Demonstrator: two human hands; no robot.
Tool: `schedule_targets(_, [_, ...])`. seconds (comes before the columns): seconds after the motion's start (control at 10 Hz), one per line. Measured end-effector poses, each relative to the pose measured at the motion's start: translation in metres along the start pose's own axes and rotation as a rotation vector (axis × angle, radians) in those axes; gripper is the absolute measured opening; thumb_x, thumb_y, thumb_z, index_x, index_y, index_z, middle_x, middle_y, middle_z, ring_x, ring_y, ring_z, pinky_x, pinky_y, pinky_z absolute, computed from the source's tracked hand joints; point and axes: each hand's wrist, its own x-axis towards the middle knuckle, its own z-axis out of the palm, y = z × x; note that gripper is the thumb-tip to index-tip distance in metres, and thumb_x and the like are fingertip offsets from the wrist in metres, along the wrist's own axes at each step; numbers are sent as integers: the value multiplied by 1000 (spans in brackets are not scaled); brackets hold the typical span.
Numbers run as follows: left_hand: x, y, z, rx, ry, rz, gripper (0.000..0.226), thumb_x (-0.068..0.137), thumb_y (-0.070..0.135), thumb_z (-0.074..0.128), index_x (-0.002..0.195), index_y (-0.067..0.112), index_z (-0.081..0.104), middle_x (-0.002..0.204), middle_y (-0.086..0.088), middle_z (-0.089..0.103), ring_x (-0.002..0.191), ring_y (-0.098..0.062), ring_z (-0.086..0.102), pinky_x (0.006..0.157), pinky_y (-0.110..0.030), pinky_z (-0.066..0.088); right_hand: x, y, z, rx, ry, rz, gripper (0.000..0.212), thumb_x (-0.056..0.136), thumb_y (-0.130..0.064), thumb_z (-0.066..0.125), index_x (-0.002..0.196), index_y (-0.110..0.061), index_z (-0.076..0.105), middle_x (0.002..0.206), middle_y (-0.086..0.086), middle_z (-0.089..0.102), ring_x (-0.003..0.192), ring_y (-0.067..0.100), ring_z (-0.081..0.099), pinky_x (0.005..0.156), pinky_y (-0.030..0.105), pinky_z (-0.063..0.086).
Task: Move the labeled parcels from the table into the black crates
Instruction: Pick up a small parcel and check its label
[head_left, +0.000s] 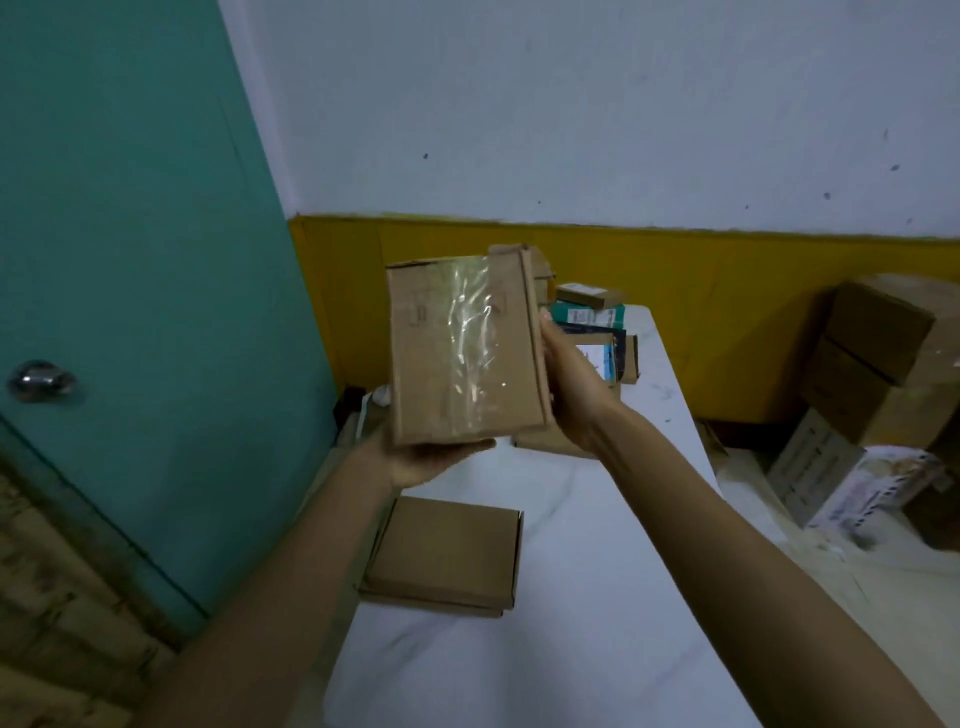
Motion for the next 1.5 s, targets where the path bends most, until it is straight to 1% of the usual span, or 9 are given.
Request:
schedule_targets(0.1, [16,6,-22,490,260,-50,19,99,13,48,109,1,58,84,-29,47,67,11,24,70,2,21,4,-3,10,4,68,62,59,94,-66,29,118,-24,63,105,5,72,93,19,70,76,33,55])
schedule_targets(0.3, [29,11,-30,-64,27,106,34,101,31,37,92,15,65,84,-13,71,77,-24,66,69,-36,57,7,-7,6,-486,147,-173,50,96,-45,50,142,-29,43,123,-3,54,120,24,51,81,28,47])
schedule_targets(0.5, [19,18,-22,37,-38,148,12,59,23,82,58,15,73,73,-5,68,62,-22,67,57,-34,58,23,-22,-17,-836,82,-225,115,64,-72,64,154,-25,9,161,4,15,146,28,18,115,57,22])
schedule_targets(0.7, [25,24,-20,43,-72,184,65,81,71,49,106,17,73,110,-13,70,96,-32,69,75,-47,55,26,-20,-21,-590,344,-295,49,77,-57,70,114,-27,58,92,-22,59,81,-3,62,65,21,55])
schedule_targets(0.8, [26,18,-19,-39,-112,181,100,58,95,39,126,23,59,126,-11,64,113,-31,62,83,-50,53,24,-9,-15,-494,487,-299,31,77,-47,73,89,-29,50,89,-12,61,82,9,64,73,42,58])
schedule_targets(1.0, [36,18,-4,-193,-105,274,110,59,96,31,140,23,45,136,-11,55,123,-34,53,92,-54,46,16,16,-12,-352,603,-463,30,81,-33,74,105,-25,59,113,-2,57,106,13,54,83,35,52])
schedule_targets(1.2, [24,18,28,-82,-223,374,81,68,67,65,136,23,52,138,-13,53,125,-33,50,106,-54,37,7,44,-8,489,315,112,59,69,-53,71,119,-23,60,107,0,74,89,16,73,74,36,60])
schedule_targets(1.3, [21,36,18,88,-120,407,37,96,39,47,121,17,61,137,-18,48,116,-31,51,103,-54,39,11,42,-32,426,339,134,56,72,-53,70,117,-21,63,105,3,74,97,24,71,88,46,56])
schedule_targets(1.5, [4,73,-12,297,-255,20,118,52,99,24,122,13,65,128,-18,61,116,-39,58,83,-62,49,19,2,-82,-116,265,-224,52,86,-28,69,134,-20,50,118,6,68,100,19,69,85,40,57])
